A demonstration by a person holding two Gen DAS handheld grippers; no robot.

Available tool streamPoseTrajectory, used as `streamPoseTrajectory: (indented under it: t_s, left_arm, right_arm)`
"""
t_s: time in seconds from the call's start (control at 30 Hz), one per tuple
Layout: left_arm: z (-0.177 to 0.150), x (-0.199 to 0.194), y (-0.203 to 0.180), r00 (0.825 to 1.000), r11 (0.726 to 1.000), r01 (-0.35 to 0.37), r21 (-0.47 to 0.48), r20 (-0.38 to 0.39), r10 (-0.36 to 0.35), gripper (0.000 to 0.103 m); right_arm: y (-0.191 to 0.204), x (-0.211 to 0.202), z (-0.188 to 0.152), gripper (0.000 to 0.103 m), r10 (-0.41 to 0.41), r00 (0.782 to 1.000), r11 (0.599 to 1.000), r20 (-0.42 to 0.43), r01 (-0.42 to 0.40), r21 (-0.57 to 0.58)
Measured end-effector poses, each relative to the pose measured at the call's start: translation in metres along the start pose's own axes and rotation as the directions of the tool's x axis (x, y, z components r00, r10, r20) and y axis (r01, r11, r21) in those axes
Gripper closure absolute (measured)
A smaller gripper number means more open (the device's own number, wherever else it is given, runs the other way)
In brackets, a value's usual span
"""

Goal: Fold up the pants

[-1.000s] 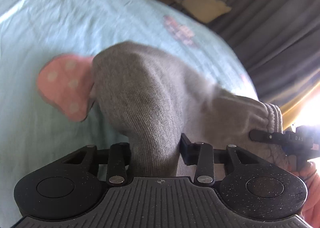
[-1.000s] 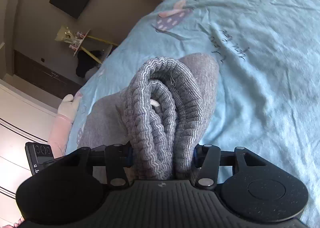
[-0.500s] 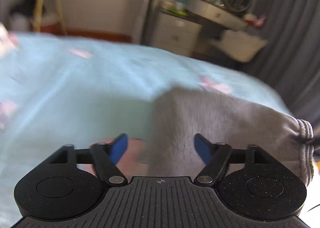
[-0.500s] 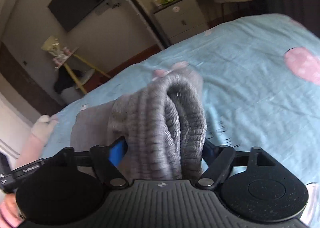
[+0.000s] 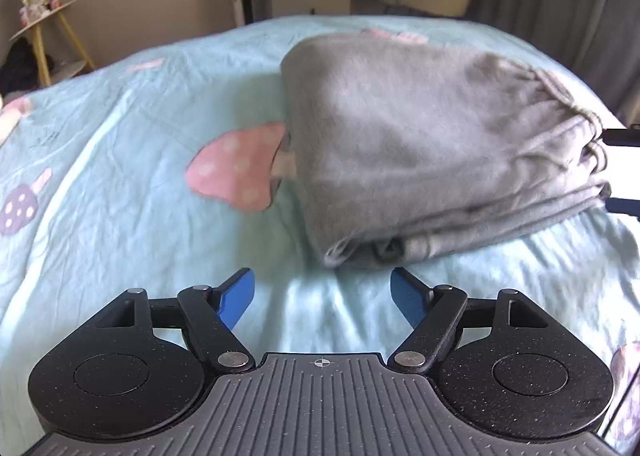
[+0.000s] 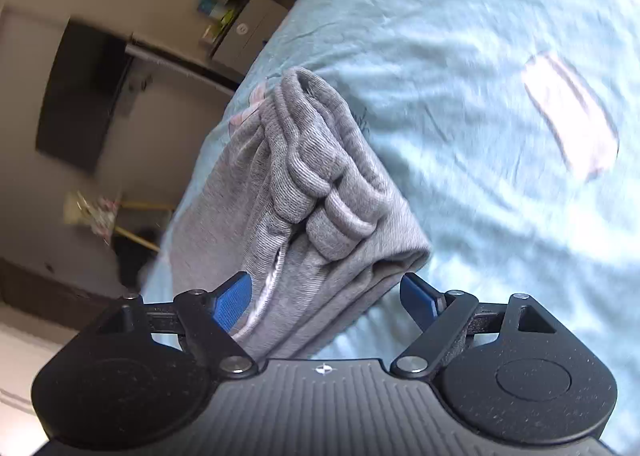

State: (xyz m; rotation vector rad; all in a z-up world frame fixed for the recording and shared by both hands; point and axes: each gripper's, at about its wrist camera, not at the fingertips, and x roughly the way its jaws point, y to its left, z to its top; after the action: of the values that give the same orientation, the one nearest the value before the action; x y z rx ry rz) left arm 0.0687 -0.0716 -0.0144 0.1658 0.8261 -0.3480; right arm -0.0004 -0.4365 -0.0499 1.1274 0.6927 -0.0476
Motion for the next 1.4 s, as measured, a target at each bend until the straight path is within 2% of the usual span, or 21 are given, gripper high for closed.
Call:
streamPoseTrajectory:
  t_s: [0.1, 0.23, 0.37, 0.43, 0.47, 0.5, 0.53, 0.57, 0.6, 0.7, 0.77, 0.83, 0.9, 0.97, 1.1, 1.17, 1.23, 1.27, 1.33, 1.37, 1.4]
  left_arm:
    - [0.008, 0.009, -0.002, 1.000, 1.000, 0.017, -0.013, 0.007, -0.017, 0.023]
    - [0.010, 0.026, -0.003, 0.999, 0.998, 0.026, -0.055, -0.041, -0.028, 0.028]
    - [0.011, 0.026, 0.004, 0.998, 0.988, 0.068, -0.142, 0.000, -0.068, 0.031]
    - [0.012, 0.032, 0.008, 0.996, 0.975, 0.086, -0.207, -0.004, -0.089, 0.039]
    - [0.012, 0.034, 0.010, 0.993, 0.965, 0.110, -0.239, -0.003, -0.114, 0.050]
    - [0.011, 0.035, 0.012, 0.991, 0.955, 0.132, -0.267, 0.003, -0.136, 0.057]
    - [0.010, 0.034, 0.013, 0.990, 0.950, 0.138, -0.280, 0.019, -0.138, 0.061]
    - [0.010, 0.031, 0.013, 0.991, 0.951, 0.134, -0.279, 0.035, -0.130, 0.074]
    - [0.010, 0.027, 0.013, 0.992, 0.955, 0.122, -0.272, 0.044, -0.114, 0.080]
    - [0.006, 0.017, 0.022, 0.986, 0.936, 0.165, -0.310, 0.081, -0.147, 0.082]
    - [0.001, 0.012, 0.027, 0.985, 0.931, 0.173, -0.321, 0.078, -0.156, 0.082]
    - [0.000, 0.010, 0.029, 0.988, 0.935, 0.156, -0.319, 0.058, -0.145, 0.082]
    - [0.000, 0.003, 0.030, 0.989, 0.939, 0.148, -0.310, 0.071, -0.132, 0.082]
    - [0.001, -0.004, 0.028, 0.989, 0.944, 0.143, -0.296, 0.090, -0.121, 0.082]
    - [0.005, -0.009, 0.019, 0.991, 0.953, 0.117, -0.280, 0.091, -0.095, 0.084]
    - [0.006, -0.018, 0.016, 0.991, 0.960, 0.112, -0.258, 0.097, -0.089, 0.084]
    - [0.006, -0.030, 0.017, 0.989, 0.964, 0.112, -0.241, 0.121, -0.084, 0.079]
    - [0.006, -0.036, 0.019, 0.988, 0.964, 0.106, -0.243, 0.135, -0.075, 0.074]
    - [0.010, -0.042, 0.021, 0.986, 0.962, 0.096, -0.255, 0.156, -0.057, 0.062]
    - [0.013, -0.042, 0.022, 0.985, 0.960, 0.100, -0.263, 0.161, -0.059, 0.051]
    - [0.016, -0.039, 0.022, 0.986, 0.956, 0.103, -0.274, 0.156, -0.062, 0.046]
  right_arm:
    - [0.002, 0.011, 0.004, 0.024, 0.031, 0.998, 0.998, 0.051, -0.033, 0.046]
    - [-0.001, 0.024, 0.005, 0.041, -0.011, 0.998, 0.996, 0.059, 0.006, 0.091]
    - [-0.003, 0.028, 0.009, 0.043, -0.014, 0.998, 0.991, 0.069, 0.004, 0.135]
    - [0.000, 0.034, 0.008, 0.045, -0.042, 0.996, 0.993, 0.083, 0.032, 0.117]
    - [0.004, 0.036, 0.007, 0.047, -0.067, 0.993, 0.994, 0.092, 0.059, 0.088]
    - [0.011, 0.037, 0.005, 0.055, -0.104, 0.990, 0.994, 0.099, 0.101, 0.034]
    - [0.019, 0.038, 0.003, 0.060, -0.136, 0.985, 0.990, 0.107, 0.140, -0.028]
    - [0.026, 0.037, 0.000, 0.062, -0.155, 0.981, 0.983, 0.116, 0.165, -0.081]
    - [0.029, 0.032, -0.002, 0.067, -0.152, 0.980, 0.979, 0.128, 0.167, -0.115]
    - [0.025, 0.017, -0.002, 0.070, -0.078, 0.987, 0.988, 0.139, 0.095, -0.122]
    - [0.016, 0.013, -0.002, 0.064, -0.120, 0.987, 0.985, 0.110, 0.132, -0.113]
    - [0.010, 0.001, -0.004, 0.058, -0.132, 0.985, 0.983, 0.116, 0.145, -0.115]
    - [0.010, -0.014, -0.004, 0.058, -0.136, 0.981, 0.981, 0.139, 0.153, -0.117]
    - [0.013, -0.023, -0.001, 0.058, -0.110, 0.981, 0.987, 0.157, 0.127, -0.102]
    - [0.026, -0.020, 0.013, 0.058, -0.097, 0.976, 0.989, 0.193, 0.117, -0.092]
    - [0.030, -0.017, 0.017, 0.063, -0.092, 0.975, 0.992, 0.205, 0.108, -0.070]
    - [0.031, -0.017, 0.017, 0.065, -0.069, 0.977, 0.995, 0.200, 0.081, -0.050]
    - [0.031, -0.015, 0.017, 0.065, -0.055, 0.981, 0.997, 0.184, 0.063, -0.037]
    - [0.030, -0.008, 0.013, 0.065, -0.058, 0.986, 0.998, 0.155, 0.063, -0.024]
    - [0.030, -0.005, 0.010, 0.065, -0.061, 0.986, 0.997, 0.156, 0.066, -0.028]
    - [0.031, -0.002, 0.008, 0.065, -0.059, 0.985, 0.998, 0.162, 0.064, -0.023]
